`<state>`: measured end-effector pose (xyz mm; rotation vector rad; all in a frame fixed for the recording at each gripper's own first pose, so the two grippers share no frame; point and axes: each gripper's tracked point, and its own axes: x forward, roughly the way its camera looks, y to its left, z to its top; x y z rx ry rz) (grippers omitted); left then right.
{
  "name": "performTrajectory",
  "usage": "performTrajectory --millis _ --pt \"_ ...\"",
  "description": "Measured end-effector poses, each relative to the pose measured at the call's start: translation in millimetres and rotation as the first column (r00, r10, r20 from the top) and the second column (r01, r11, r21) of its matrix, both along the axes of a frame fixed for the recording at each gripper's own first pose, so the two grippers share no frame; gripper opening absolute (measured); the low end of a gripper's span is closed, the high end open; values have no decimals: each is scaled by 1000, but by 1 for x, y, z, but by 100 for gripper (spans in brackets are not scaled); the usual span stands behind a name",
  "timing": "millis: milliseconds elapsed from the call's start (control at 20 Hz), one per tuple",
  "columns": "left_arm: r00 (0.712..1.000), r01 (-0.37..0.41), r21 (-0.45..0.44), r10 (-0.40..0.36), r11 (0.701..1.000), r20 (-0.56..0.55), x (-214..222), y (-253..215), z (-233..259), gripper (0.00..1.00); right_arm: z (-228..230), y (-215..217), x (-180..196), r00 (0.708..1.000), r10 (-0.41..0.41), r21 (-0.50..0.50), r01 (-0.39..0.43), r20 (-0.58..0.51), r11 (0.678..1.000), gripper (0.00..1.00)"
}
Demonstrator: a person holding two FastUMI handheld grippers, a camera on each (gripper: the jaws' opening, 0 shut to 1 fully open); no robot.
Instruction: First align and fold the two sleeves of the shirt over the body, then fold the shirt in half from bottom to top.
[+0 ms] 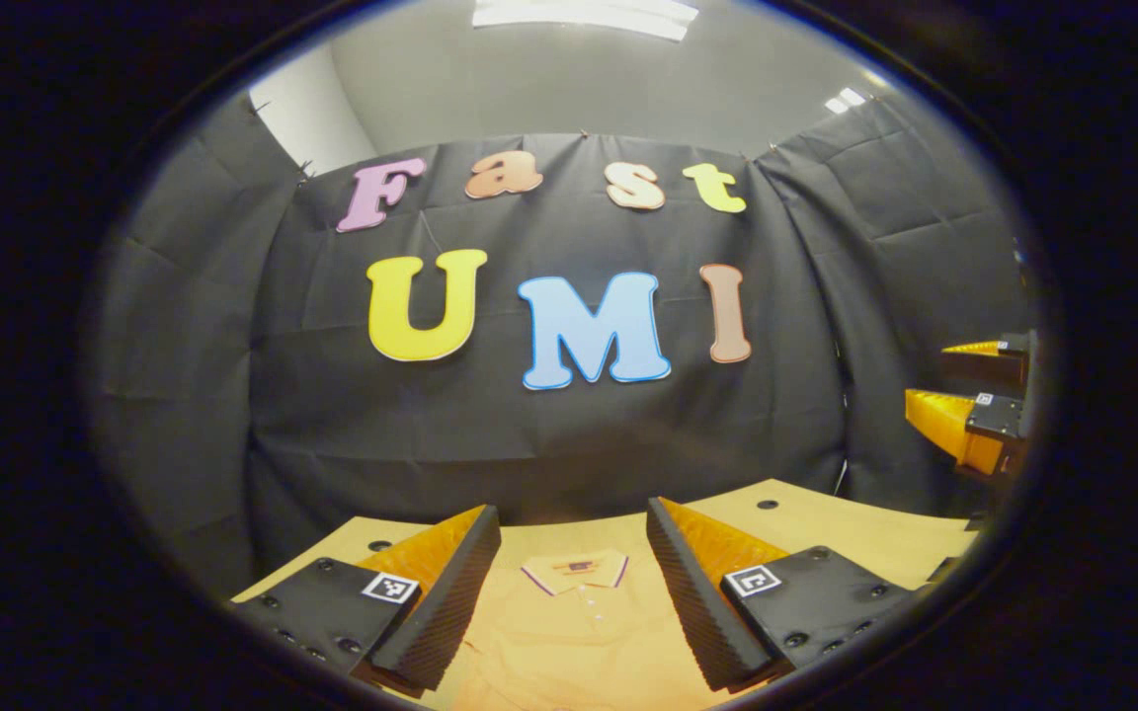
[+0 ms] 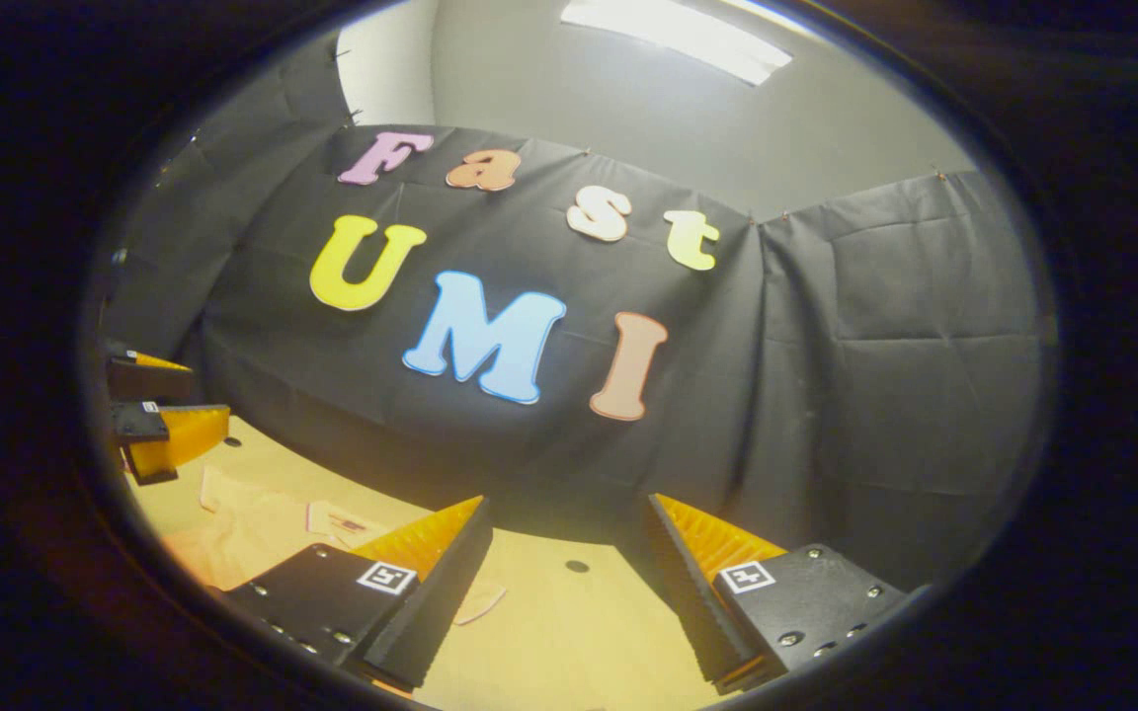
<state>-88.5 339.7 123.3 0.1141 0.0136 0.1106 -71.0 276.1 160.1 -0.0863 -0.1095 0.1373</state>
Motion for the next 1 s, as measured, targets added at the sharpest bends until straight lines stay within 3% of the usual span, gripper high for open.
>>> performTrajectory --millis 350,500,600,1000 --pt "1000 -9 -16 9 1000 -13 7 9 -1 95 7 51 21 991 134 25 -134 -13 991 96" --pt "1000 -18 -21 18 1000 -10 10 12 2 99 2 65 39 984 171 55 -168 -51 984 95" --pt "1000 -29 -27 29 999 -11 11 15 5 95 -4 71 60 979 182 73 -175 -89 982 96" --pt "992 -122 -38 121 992 -43 1 37 -3 99 -52 95 149 954 186 73 -174 -236 982 96"
